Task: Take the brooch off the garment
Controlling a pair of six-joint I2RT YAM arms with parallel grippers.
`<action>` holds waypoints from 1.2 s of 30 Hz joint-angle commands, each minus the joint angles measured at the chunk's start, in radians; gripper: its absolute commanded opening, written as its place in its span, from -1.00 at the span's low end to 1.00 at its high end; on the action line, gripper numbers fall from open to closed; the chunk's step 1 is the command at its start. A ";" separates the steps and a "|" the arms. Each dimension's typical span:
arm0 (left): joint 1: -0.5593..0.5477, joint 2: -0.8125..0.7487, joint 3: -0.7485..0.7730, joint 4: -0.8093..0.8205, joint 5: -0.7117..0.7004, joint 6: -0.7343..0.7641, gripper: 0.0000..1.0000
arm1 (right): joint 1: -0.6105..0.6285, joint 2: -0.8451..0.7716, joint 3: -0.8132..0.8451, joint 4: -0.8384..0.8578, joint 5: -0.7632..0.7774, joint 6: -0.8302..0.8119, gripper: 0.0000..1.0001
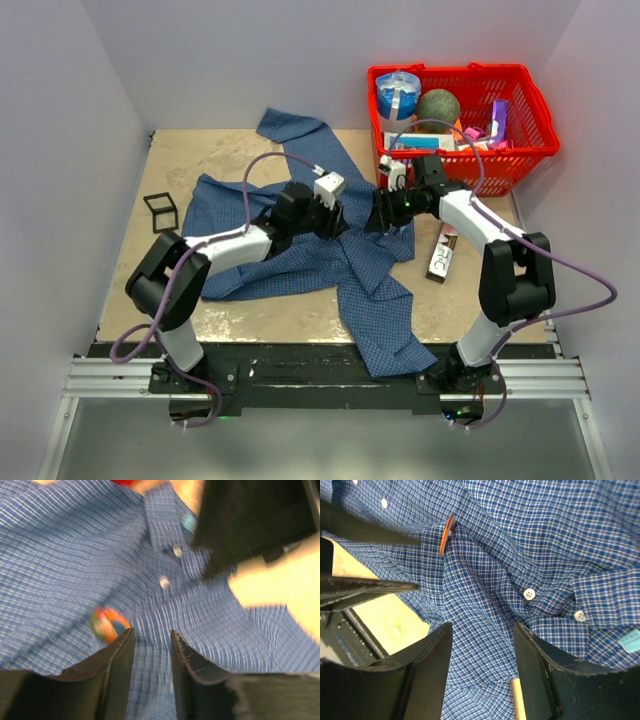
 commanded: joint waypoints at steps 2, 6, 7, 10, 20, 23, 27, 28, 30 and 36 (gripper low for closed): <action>0.009 0.112 0.220 -0.195 -0.081 -0.163 -0.05 | -0.001 -0.101 -0.051 0.119 0.048 0.033 0.14; 0.007 0.176 0.292 -0.247 -0.087 -0.174 -0.06 | -0.001 -0.135 -0.068 0.101 0.056 0.050 0.16; 0.005 0.186 0.302 -0.256 -0.096 -0.177 -0.06 | -0.001 -0.139 -0.069 0.092 0.057 0.046 0.17; -0.010 0.206 0.337 -0.315 -0.155 -0.182 -0.04 | -0.002 -0.150 -0.077 0.079 0.064 0.046 0.18; -0.002 0.143 0.302 -0.401 -0.227 -0.180 -0.42 | -0.002 -0.141 -0.100 0.131 0.041 0.076 0.18; -0.001 0.138 0.282 -0.399 -0.227 -0.179 -0.45 | -0.001 -0.117 -0.089 0.131 0.034 0.071 0.18; 0.004 0.127 0.274 -0.410 -0.222 -0.177 -0.51 | 0.014 -0.090 -0.065 0.137 0.038 0.063 0.18; 0.005 0.115 0.263 -0.411 -0.221 -0.175 -0.51 | 0.022 -0.089 -0.061 0.134 0.039 0.054 0.18; 0.007 0.103 0.248 -0.407 -0.221 -0.172 -0.51 | 0.050 -0.083 -0.058 0.131 0.056 0.013 0.18; 0.018 0.052 0.176 -0.340 -0.184 -0.162 -0.43 | 0.177 -0.060 -0.110 0.170 0.111 -0.061 0.24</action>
